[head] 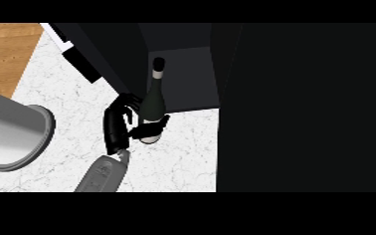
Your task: Pick up the wine, place it into the cabinet and close the cabinet
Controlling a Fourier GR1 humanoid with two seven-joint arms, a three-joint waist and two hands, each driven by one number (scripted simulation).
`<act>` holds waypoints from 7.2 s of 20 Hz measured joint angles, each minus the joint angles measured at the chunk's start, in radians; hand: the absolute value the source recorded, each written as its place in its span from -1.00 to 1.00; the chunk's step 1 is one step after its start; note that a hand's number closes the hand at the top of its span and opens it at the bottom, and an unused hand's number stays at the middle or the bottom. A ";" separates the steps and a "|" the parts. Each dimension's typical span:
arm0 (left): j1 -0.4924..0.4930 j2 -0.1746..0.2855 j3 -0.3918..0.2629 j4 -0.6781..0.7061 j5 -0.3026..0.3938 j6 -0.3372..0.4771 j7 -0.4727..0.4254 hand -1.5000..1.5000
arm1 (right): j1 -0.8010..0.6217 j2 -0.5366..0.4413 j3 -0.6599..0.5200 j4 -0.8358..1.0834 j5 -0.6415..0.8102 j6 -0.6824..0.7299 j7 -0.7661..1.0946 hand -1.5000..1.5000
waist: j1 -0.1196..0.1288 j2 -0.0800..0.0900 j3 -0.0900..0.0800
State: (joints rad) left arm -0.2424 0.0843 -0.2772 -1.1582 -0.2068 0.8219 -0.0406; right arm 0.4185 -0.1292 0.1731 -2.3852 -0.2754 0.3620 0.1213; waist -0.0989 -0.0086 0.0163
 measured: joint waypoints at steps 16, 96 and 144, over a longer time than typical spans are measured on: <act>-0.006 0.060 -0.067 0.039 -0.144 0.131 0.017 1.00 | -0.025 -0.005 0.005 0.014 -0.019 0.030 -0.007 -1.00 | -0.028 0.011 0.000; -0.386 -0.073 -0.148 0.129 0.496 -0.083 -0.297 -1.00 | 0.028 -0.024 0.023 -0.009 -0.082 -0.064 0.028 -1.00 | 0.094 0.002 -0.017; 0.491 0.487 0.106 -0.734 0.779 -0.818 -0.322 1.00 | -0.098 -0.203 0.163 -0.008 -0.050 0.085 0.118 1.00 | 0.108 0.008 -0.019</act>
State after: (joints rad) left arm 0.2487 0.5714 -0.1708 -1.8920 0.5719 0.0042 -0.3631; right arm 0.3210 -0.3317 0.3361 -2.3928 -0.3255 0.4467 0.2389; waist 0.0096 -0.0005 -0.0029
